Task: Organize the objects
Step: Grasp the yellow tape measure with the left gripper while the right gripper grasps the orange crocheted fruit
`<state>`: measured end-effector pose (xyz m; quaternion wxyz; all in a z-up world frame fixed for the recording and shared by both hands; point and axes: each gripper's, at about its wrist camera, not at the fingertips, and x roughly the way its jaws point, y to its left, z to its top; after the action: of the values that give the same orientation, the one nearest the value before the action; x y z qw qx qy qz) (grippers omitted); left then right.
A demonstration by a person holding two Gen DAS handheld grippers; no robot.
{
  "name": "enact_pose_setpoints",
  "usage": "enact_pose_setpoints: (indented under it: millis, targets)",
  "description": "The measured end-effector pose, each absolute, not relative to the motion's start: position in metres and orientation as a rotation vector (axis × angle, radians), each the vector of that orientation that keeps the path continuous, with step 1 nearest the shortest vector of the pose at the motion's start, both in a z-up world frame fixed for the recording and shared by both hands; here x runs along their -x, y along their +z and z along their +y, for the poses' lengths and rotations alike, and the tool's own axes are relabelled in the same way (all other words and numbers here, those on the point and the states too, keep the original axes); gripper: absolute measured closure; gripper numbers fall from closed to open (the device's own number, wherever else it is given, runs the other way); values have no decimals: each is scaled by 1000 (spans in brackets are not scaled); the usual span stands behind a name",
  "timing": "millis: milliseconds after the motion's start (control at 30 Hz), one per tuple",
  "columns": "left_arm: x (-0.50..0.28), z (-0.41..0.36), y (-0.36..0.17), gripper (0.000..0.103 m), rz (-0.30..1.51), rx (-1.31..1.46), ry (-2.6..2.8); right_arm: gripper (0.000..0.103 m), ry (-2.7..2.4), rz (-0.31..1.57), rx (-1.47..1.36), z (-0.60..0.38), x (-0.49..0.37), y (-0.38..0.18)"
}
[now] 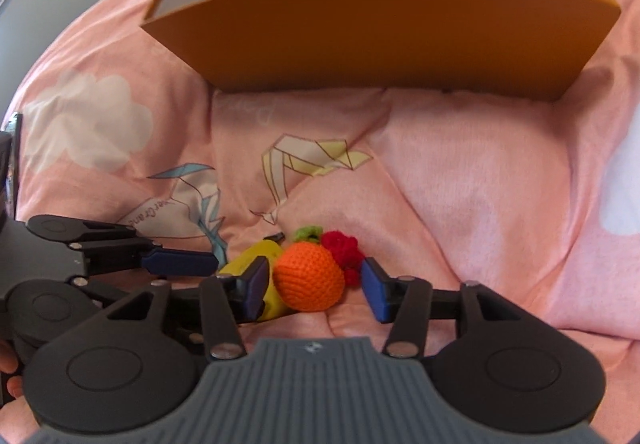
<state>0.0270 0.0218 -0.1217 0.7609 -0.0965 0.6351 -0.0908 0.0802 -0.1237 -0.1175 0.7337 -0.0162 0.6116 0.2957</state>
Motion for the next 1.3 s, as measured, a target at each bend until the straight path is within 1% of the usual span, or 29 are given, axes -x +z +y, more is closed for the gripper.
enact_pose_setpoints:
  millis: [100,167,267,300,400,467,633,867,900,967,1300]
  targets:
    - [-27,20,-121,40,1382,189,-200,47,642,1365,33,-123,-83,-124]
    - [-28,16,-120,39,1379,160,-210,50,635,1367,24,-125,-83,-124]
    - [-27,6,-114,35,1350,83,-237,62,627,1331,24,-131,-81,-114]
    - [-27,2,-113,34,1341,52,-248,64,626,1308,23,-133,-81,-107]
    - [-28,-6,-114,33,1347,-4,-270,64,582,1238,70,-139,-80,-92]
    - [-31,-9,-119,33,1366,-12,-277,64,566,1227,95,-142,-81,-89]
    - [-35,-18,-129,33,1407,-61,-271,63,556,1295,48,-152,-86,-103]
    - [-36,-27,-132,33,1415,-143,-254,62,565,1325,36,-153,-87,-112]
    - [-36,-28,-132,34,1413,-155,-252,61,567,1330,39,-153,-88,-113]
    - [-35,-29,-132,44,1411,-164,-254,60,568,1342,37,-153,-87,-116]
    - [-32,-16,-120,45,1356,-106,-225,60,569,1347,23,-152,-87,-118]
